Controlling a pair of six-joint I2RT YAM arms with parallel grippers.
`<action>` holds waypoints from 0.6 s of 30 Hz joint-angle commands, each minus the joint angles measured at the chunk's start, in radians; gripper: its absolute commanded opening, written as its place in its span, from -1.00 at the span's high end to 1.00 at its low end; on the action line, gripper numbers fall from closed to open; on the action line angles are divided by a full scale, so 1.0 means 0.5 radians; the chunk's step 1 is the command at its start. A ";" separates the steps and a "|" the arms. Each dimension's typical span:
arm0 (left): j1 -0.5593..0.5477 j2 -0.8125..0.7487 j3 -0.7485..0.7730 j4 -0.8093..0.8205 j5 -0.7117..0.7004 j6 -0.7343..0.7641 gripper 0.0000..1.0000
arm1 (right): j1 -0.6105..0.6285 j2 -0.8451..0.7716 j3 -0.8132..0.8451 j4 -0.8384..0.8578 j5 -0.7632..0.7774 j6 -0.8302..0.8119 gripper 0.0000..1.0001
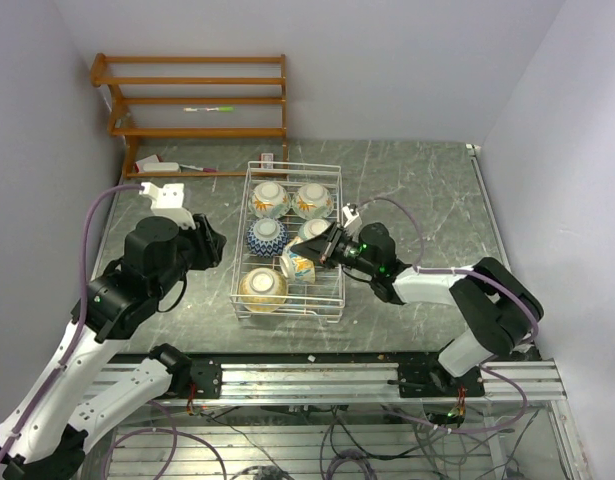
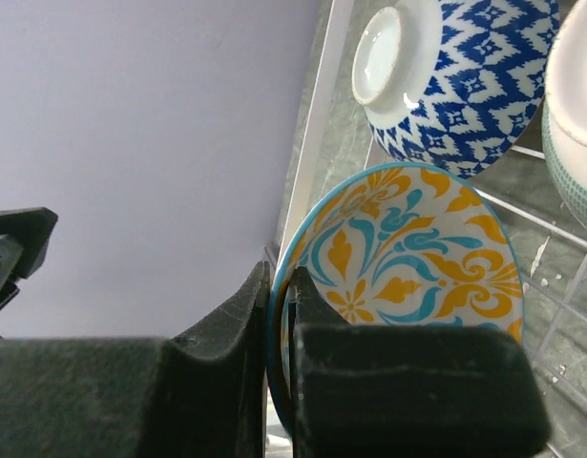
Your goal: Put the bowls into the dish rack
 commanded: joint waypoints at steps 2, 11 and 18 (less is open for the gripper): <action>-0.007 0.027 0.067 0.017 -0.030 0.036 -0.01 | -0.054 -0.057 -0.112 -0.074 -0.014 0.070 0.84; -0.007 0.056 0.028 0.062 -0.001 0.028 -0.01 | -0.117 -0.163 -0.139 -0.628 0.046 -0.104 0.79; -0.007 0.059 0.038 0.051 -0.012 0.019 -0.02 | -0.122 -0.069 -0.199 -0.263 -0.193 0.069 1.00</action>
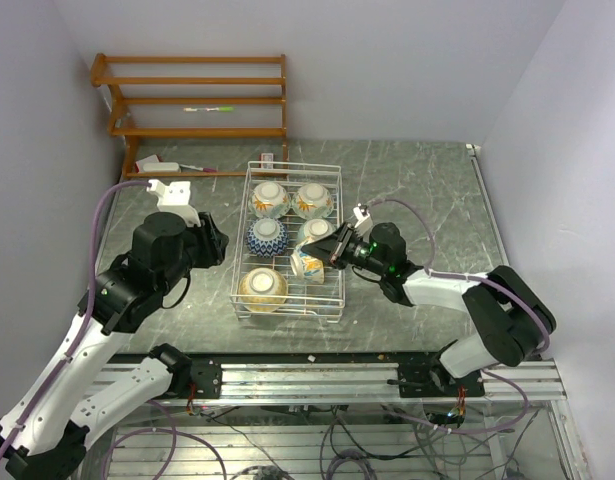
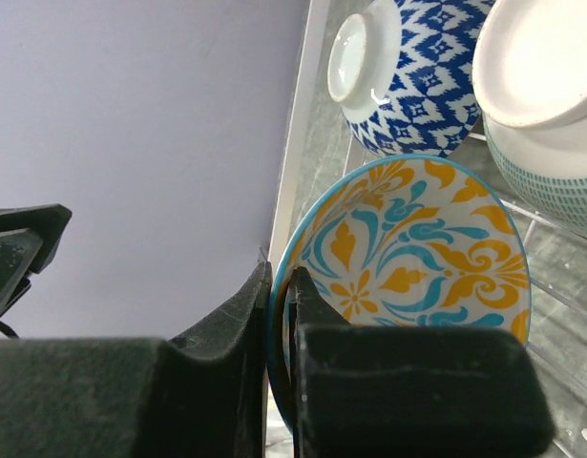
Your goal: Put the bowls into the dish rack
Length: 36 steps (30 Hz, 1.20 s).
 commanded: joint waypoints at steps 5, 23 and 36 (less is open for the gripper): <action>-0.007 -0.004 0.041 0.048 -0.010 0.012 -0.02 | 0.023 0.149 -0.079 0.089 -0.184 0.205 1.00; -0.007 0.073 0.088 0.072 0.008 0.042 -0.02 | 0.068 0.285 -0.194 -0.106 -0.083 0.266 0.80; -0.007 0.097 0.043 0.126 0.031 0.040 -0.02 | 0.040 -0.039 -0.335 -0.528 0.178 0.099 0.51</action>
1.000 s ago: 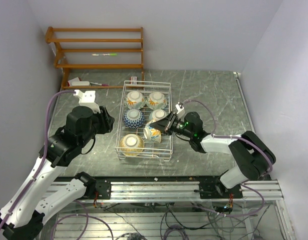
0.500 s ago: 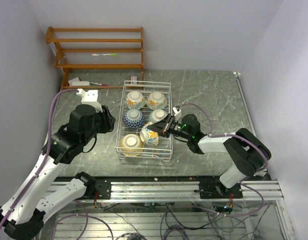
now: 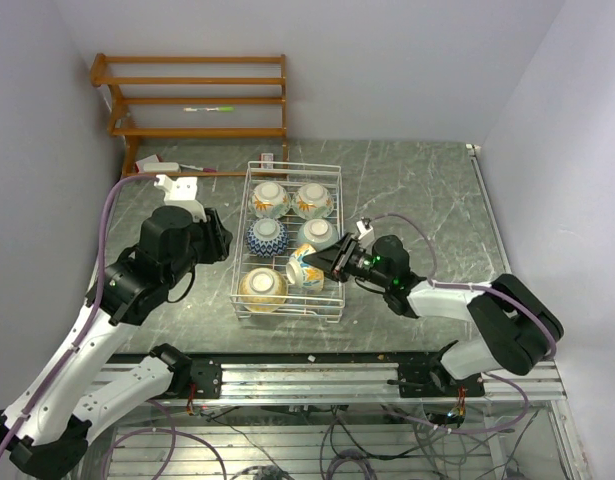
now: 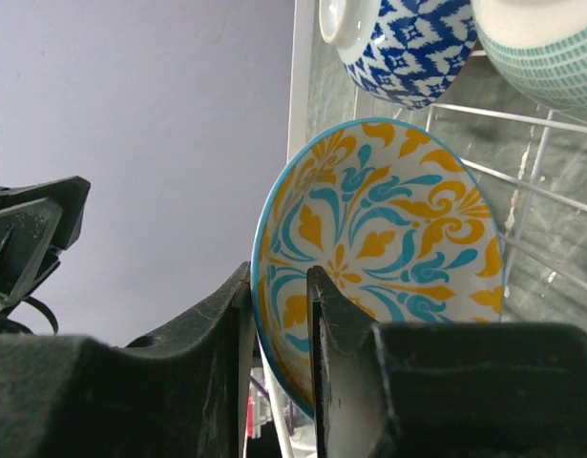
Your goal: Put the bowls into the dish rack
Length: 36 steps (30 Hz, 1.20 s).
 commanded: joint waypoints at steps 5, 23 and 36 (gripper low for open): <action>-0.007 -0.003 0.009 0.089 0.032 0.022 -0.02 | -0.045 -0.040 -0.157 -0.735 0.203 -0.213 0.51; -0.007 0.010 -0.035 0.139 0.063 0.024 -0.03 | -0.071 -0.349 -0.139 -1.139 0.438 -0.364 0.56; -0.006 0.007 -0.066 0.160 0.077 0.028 -0.03 | -0.071 -0.264 -0.003 -1.344 0.416 -0.600 0.29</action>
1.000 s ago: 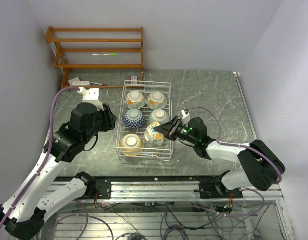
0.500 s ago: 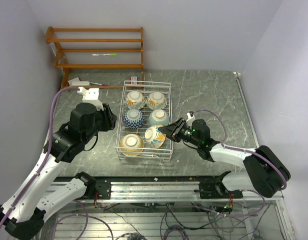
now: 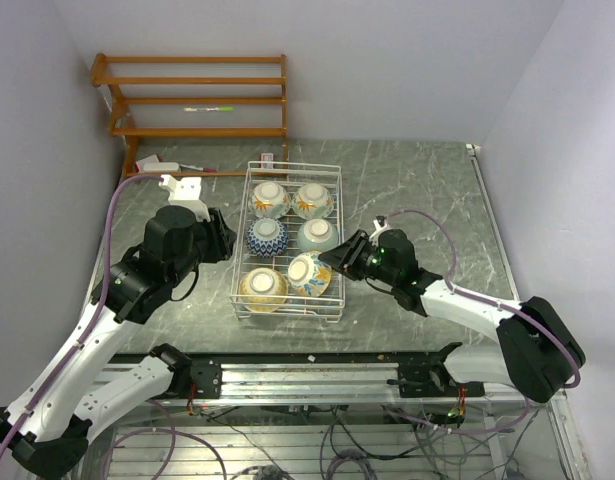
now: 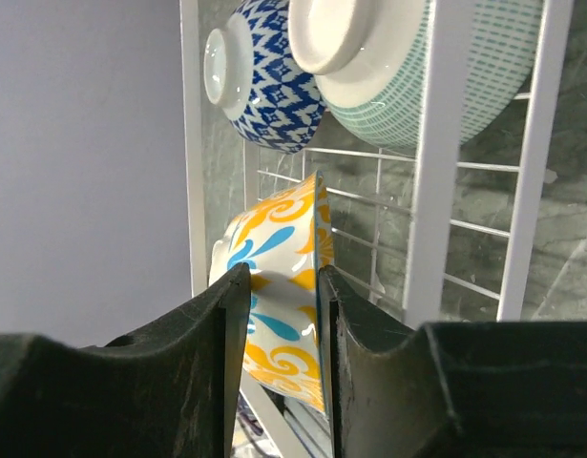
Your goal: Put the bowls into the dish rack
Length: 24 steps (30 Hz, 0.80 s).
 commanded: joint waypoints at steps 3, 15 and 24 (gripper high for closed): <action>-0.007 -0.019 -0.005 0.055 0.031 0.035 -0.02 | 0.005 0.096 -0.065 -0.492 0.070 -0.272 0.21; -0.007 -0.001 -0.011 0.100 0.062 0.028 -0.03 | 0.011 0.108 0.204 -0.959 0.272 -0.587 -0.40; -0.007 0.007 -0.015 0.089 0.047 0.034 -0.05 | 0.063 0.050 0.247 -1.013 0.362 -0.667 -0.45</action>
